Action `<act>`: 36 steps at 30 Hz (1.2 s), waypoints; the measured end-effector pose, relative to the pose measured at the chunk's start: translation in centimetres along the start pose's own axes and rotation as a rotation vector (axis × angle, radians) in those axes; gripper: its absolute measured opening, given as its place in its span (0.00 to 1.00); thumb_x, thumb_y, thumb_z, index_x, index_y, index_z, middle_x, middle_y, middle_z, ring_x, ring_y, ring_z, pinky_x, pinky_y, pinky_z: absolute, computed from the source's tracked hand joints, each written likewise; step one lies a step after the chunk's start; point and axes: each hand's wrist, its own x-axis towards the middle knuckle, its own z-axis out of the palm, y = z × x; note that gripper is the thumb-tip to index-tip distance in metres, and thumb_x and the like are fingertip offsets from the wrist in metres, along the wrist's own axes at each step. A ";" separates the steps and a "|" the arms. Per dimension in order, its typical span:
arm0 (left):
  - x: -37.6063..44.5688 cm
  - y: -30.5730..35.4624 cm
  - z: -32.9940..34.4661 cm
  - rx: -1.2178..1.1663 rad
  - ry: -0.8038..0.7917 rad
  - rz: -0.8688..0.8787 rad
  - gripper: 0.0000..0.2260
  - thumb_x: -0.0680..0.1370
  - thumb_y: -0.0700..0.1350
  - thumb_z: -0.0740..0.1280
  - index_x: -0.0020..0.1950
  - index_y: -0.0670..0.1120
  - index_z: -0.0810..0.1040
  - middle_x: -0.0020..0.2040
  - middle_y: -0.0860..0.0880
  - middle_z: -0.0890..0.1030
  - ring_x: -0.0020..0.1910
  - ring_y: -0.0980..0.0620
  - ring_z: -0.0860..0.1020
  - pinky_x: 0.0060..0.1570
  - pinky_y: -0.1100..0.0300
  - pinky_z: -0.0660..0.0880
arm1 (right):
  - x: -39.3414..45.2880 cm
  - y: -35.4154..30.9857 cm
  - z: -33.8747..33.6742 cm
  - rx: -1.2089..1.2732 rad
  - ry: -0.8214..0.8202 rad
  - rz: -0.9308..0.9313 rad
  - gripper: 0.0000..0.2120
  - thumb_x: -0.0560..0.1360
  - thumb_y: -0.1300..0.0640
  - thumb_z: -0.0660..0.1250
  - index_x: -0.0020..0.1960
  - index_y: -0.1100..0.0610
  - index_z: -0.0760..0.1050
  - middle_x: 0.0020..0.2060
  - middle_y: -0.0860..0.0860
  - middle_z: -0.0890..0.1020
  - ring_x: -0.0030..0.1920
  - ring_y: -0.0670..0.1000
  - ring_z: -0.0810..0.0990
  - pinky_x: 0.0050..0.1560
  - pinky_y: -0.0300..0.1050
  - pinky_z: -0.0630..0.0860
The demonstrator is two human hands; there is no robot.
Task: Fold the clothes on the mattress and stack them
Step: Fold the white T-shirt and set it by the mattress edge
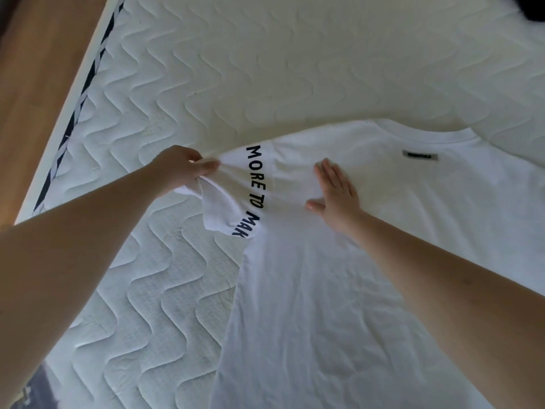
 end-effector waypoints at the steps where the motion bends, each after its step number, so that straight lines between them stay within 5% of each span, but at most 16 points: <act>1: -0.1 -0.3 0.3 0.160 0.202 0.026 0.18 0.75 0.61 0.68 0.42 0.46 0.81 0.36 0.47 0.81 0.40 0.46 0.79 0.35 0.58 0.70 | 0.0 0.0 0.0 -0.002 -0.002 0.001 0.40 0.79 0.45 0.63 0.80 0.48 0.40 0.79 0.45 0.39 0.78 0.47 0.37 0.75 0.45 0.40; 3: -0.6 -0.9 1.2 0.195 0.413 0.021 0.24 0.79 0.63 0.59 0.41 0.43 0.79 0.34 0.47 0.79 0.41 0.44 0.79 0.38 0.56 0.69 | 0.1 0.1 0.0 -0.002 -0.006 0.002 0.40 0.79 0.44 0.63 0.80 0.48 0.40 0.79 0.45 0.39 0.78 0.47 0.37 0.75 0.45 0.40; 6: -1.3 -2.0 3.6 0.116 0.138 -0.166 0.34 0.79 0.67 0.51 0.51 0.38 0.79 0.46 0.39 0.80 0.52 0.41 0.79 0.47 0.53 0.71 | 0.0 0.1 -0.1 0.002 -0.009 0.001 0.41 0.79 0.44 0.63 0.80 0.49 0.40 0.79 0.46 0.39 0.78 0.48 0.37 0.75 0.46 0.41; 8: -2.1 -3.0 5.0 0.072 -0.039 -0.184 0.37 0.74 0.70 0.60 0.66 0.40 0.74 0.62 0.38 0.76 0.60 0.39 0.75 0.55 0.48 0.75 | 0.0 0.0 -0.3 0.002 -0.010 -0.001 0.42 0.78 0.45 0.64 0.80 0.49 0.40 0.79 0.46 0.39 0.78 0.48 0.38 0.76 0.46 0.42; 10: -2.8 -3.6 5.8 -0.040 -0.002 -0.113 0.29 0.71 0.63 0.72 0.62 0.43 0.76 0.59 0.43 0.77 0.57 0.42 0.77 0.49 0.48 0.78 | 0.0 -0.2 -0.7 0.020 -0.030 -0.003 0.44 0.77 0.46 0.67 0.80 0.50 0.40 0.79 0.47 0.39 0.78 0.48 0.38 0.76 0.47 0.42; 12: -3.3 -3.0 6.3 -0.297 0.026 -0.063 0.14 0.75 0.53 0.72 0.55 0.49 0.76 0.51 0.49 0.81 0.54 0.46 0.79 0.45 0.55 0.75 | -0.1 -0.3 -1.0 0.039 -0.052 -0.005 0.45 0.76 0.48 0.69 0.80 0.50 0.40 0.79 0.47 0.39 0.78 0.48 0.38 0.75 0.47 0.42; 15: -4.6 -1.1 6.6 -0.595 -0.041 -0.018 0.13 0.75 0.42 0.66 0.59 0.51 0.75 0.53 0.47 0.82 0.58 0.42 0.79 0.57 0.45 0.77 | -0.3 -0.5 -1.5 0.075 -0.071 -0.003 0.46 0.76 0.50 0.70 0.80 0.51 0.41 0.79 0.46 0.39 0.78 0.48 0.38 0.75 0.47 0.42; 17: -5.9 0.6 6.7 -0.578 -0.014 0.077 0.15 0.74 0.42 0.64 0.58 0.55 0.75 0.53 0.48 0.82 0.54 0.44 0.80 0.43 0.49 0.81 | -0.3 -0.6 -1.8 0.117 -0.061 -0.002 0.44 0.76 0.53 0.70 0.80 0.52 0.43 0.79 0.47 0.42 0.79 0.48 0.40 0.76 0.47 0.43; 20: -7.5 3.1 6.5 -0.513 0.060 0.198 0.15 0.77 0.42 0.63 0.57 0.62 0.72 0.49 0.57 0.80 0.47 0.54 0.78 0.26 0.67 0.73 | -0.8 -0.6 -2.4 0.360 -0.042 0.029 0.38 0.78 0.58 0.67 0.80 0.53 0.47 0.80 0.48 0.50 0.79 0.48 0.48 0.76 0.44 0.48; 24: -9.8 7.0 7.0 -0.448 0.069 0.330 0.09 0.77 0.42 0.63 0.52 0.56 0.71 0.41 0.55 0.77 0.36 0.59 0.76 0.23 0.67 0.71 | -1.8 -1.0 -4.5 0.863 -0.038 0.199 0.29 0.82 0.57 0.59 0.79 0.46 0.52 0.77 0.42 0.60 0.75 0.46 0.60 0.68 0.41 0.60; 28: -12.4 11.5 8.9 -0.413 0.040 0.435 0.09 0.77 0.40 0.62 0.47 0.55 0.69 0.35 0.60 0.76 0.30 0.62 0.76 0.20 0.67 0.69 | -3.0 -1.7 -7.0 1.362 -0.012 0.286 0.19 0.83 0.55 0.57 0.74 0.51 0.67 0.68 0.47 0.76 0.67 0.46 0.73 0.66 0.44 0.68; 32: -13.8 15.3 12.2 -0.434 0.004 0.475 0.11 0.76 0.40 0.62 0.45 0.57 0.68 0.36 0.55 0.77 0.29 0.59 0.78 0.20 0.66 0.71 | -5.5 -1.2 -8.9 1.508 -0.027 0.174 0.13 0.83 0.55 0.55 0.60 0.58 0.75 0.45 0.50 0.83 0.48 0.51 0.81 0.42 0.43 0.76; 36: -14.3 18.3 16.1 -0.384 -0.003 0.422 0.10 0.76 0.41 0.61 0.46 0.57 0.66 0.36 0.53 0.78 0.24 0.56 0.78 0.20 0.58 0.76 | -7.4 0.6 -10.2 1.627 0.025 0.086 0.17 0.82 0.53 0.54 0.50 0.58 0.79 0.42 0.55 0.84 0.43 0.55 0.83 0.39 0.45 0.78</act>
